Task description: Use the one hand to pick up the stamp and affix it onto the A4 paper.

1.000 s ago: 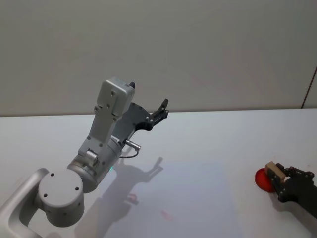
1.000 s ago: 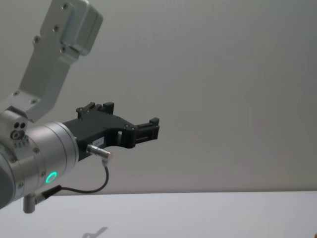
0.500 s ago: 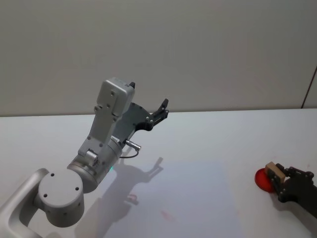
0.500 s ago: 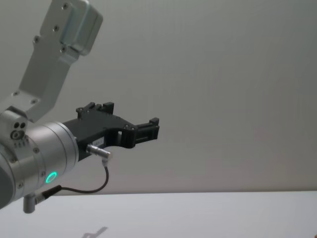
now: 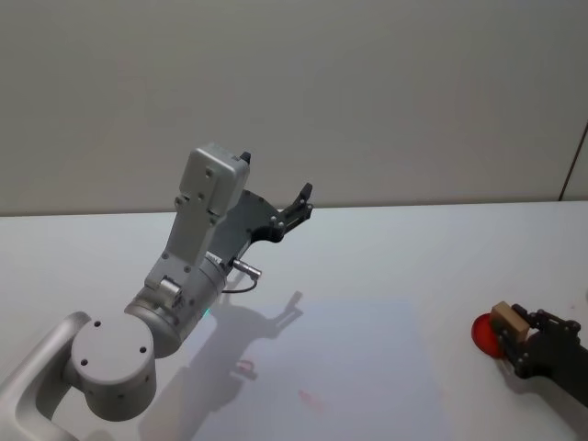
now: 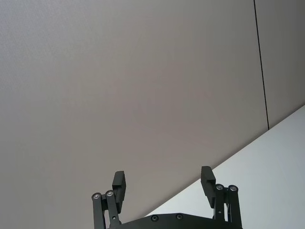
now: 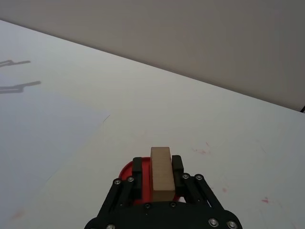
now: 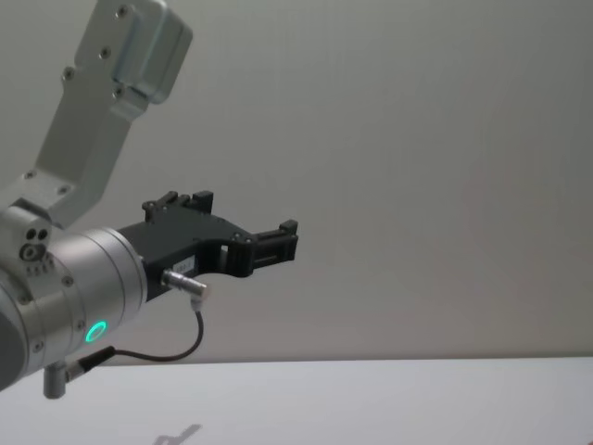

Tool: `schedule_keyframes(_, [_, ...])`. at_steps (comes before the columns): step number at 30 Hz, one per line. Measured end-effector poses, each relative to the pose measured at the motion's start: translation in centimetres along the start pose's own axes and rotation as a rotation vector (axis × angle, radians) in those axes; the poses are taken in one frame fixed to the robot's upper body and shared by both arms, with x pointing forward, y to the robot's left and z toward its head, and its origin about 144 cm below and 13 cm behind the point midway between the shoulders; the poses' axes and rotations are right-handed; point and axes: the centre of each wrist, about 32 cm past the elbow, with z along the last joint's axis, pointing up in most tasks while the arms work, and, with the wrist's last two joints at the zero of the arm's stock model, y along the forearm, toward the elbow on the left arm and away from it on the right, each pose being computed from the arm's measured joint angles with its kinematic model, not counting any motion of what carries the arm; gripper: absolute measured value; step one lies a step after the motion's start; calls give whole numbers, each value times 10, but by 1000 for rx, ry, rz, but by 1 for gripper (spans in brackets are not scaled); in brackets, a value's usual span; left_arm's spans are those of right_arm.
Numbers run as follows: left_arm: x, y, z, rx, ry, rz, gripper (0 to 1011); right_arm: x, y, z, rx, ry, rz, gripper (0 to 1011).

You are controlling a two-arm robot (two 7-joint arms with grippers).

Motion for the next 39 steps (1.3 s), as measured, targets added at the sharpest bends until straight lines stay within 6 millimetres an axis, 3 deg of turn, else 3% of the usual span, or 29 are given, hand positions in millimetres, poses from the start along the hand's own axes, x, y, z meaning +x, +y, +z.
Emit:
schedule_keyframes(3, [0,0,0,0,0,0,1001,0,0,0,1,-1,1,392])
schedule_keyframes(8, [0,0,0,0,0,0,1001,0,-1,2,9,0,2,595])
schedule_keyframes(13, [0,0,0,0,0,0,1001,0,-1,7,32,4,1,709])
schedule_keyframes(15, [0,0,0,0,0,0,1001,0,-1,10,46,6,0,810])
schedule_keyframes(23, [0,0,0,0,0,0,1001,0,-2,25,110,20,-3,1000])
schedule_keyframes(39, [0,0,0,0,0,0,1001,-8,-6,42,175,30,-25,1001])
